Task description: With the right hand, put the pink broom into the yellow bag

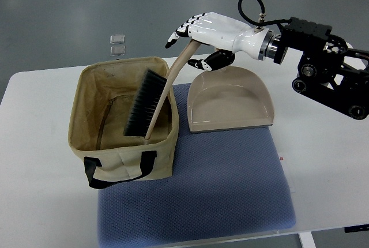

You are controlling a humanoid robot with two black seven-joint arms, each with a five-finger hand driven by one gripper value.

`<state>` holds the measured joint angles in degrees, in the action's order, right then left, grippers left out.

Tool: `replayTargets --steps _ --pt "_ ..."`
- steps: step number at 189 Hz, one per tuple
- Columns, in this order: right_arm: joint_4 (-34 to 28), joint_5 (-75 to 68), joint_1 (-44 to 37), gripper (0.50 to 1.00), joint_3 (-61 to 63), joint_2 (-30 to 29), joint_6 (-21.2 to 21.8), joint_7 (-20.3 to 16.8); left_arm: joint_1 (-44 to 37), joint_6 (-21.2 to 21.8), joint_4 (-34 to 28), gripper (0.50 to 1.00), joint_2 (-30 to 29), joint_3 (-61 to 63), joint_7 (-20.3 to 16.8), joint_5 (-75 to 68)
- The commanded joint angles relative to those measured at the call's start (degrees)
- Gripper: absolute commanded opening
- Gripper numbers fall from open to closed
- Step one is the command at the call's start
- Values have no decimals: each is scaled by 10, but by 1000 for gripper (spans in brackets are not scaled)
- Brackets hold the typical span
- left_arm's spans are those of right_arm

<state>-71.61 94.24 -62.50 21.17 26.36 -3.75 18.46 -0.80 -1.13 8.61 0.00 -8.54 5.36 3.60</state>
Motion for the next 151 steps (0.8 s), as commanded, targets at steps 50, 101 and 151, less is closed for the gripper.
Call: replayTargets --steps 50,101,151 --pt "8 -46 14 928 26 8 -3 1 0 0 0 1000 0 0 0 0" --pt "22 -236 133 928 188 24 27 -2 0 0 0 1000 0 0 0 0" --pt "30 -526 232 928 297 23 23 -36 0 0 0 1000 0 -1 0 0"
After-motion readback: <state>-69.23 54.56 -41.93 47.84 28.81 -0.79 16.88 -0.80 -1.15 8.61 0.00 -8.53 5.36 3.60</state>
